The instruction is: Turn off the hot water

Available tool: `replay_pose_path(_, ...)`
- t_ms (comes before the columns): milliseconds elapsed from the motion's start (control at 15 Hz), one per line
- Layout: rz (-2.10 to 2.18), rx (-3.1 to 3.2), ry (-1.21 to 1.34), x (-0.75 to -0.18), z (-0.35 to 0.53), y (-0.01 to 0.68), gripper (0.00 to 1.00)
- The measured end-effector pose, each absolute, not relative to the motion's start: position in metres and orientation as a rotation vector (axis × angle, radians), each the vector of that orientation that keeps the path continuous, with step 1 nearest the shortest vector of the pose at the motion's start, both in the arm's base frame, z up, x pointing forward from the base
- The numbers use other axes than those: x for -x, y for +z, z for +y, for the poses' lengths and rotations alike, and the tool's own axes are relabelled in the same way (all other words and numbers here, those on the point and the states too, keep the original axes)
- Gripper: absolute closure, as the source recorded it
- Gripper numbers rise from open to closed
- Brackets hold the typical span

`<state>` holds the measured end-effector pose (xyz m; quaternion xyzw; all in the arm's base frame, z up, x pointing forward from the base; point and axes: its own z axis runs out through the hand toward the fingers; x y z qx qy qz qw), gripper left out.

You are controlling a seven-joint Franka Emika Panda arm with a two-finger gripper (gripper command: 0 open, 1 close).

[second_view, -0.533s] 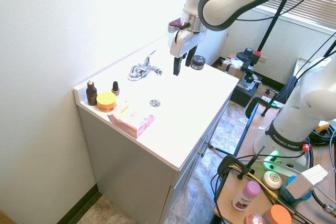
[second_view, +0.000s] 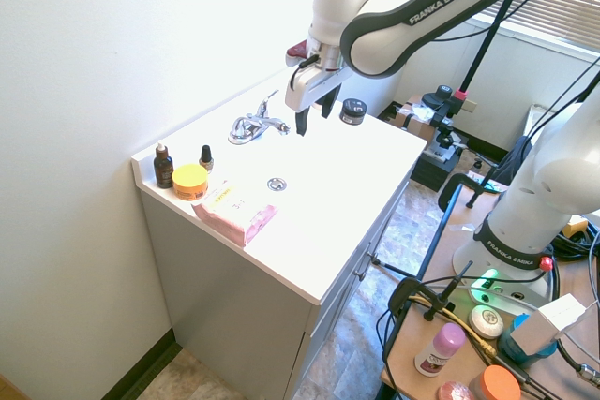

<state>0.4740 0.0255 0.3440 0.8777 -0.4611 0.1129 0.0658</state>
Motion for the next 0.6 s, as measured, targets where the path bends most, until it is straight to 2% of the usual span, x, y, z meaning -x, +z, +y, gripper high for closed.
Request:
replay_pose_path(267, -1.476, -2.476, 0.574, -0.525, 0.032, 0.338, 0.0)
replay_pose_path(600, -1.447, -2.395, 0.606, -0.551, 0.049, 0.302, 0.0)
